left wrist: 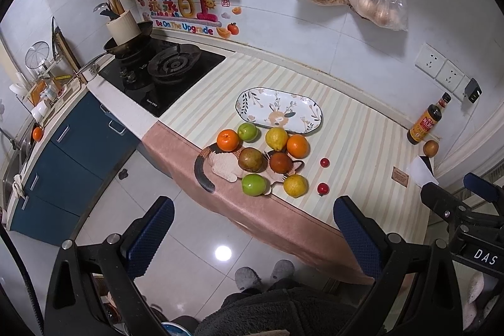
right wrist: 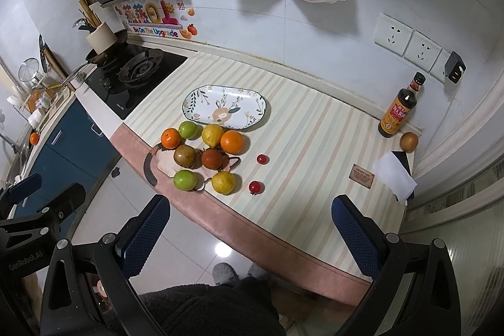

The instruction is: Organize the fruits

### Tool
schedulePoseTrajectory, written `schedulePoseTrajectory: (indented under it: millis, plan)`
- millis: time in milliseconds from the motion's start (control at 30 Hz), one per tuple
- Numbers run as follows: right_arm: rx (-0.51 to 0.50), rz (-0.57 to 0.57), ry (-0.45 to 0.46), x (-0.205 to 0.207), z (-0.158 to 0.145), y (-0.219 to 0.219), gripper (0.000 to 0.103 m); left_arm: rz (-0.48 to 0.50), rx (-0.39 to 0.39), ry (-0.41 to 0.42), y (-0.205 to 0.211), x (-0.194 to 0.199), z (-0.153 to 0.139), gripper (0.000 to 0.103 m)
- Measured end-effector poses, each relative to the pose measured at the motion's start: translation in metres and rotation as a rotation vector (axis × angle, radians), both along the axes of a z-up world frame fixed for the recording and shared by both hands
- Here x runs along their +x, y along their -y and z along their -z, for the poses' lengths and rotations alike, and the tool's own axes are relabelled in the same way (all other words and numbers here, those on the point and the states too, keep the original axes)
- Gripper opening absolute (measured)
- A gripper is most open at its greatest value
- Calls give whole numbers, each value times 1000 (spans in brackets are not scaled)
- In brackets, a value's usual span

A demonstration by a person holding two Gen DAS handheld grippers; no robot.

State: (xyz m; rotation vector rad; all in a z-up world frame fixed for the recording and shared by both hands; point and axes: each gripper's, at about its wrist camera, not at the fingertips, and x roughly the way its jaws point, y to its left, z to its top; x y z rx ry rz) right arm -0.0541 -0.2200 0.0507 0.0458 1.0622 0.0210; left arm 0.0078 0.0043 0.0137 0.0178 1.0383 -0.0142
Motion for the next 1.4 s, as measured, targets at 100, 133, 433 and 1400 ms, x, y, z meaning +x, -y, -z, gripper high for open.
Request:
schedulePoseTrajectory:
  millis: [100,133,433,1400]
  plan:
    - [0,-4,2,0,0,-1,103,1,0,0,0,-1,1,103]
    - [-1,-6,2,-1,1,-2,103,1,1,0,-1,0,0,103]
    - [-1,-1,6,-2,0,-3,103,3,-2,3,-3,0,0,103]
    - [216,14,-94,61,98,26,103,-148,226,45,-15,55,55,103]
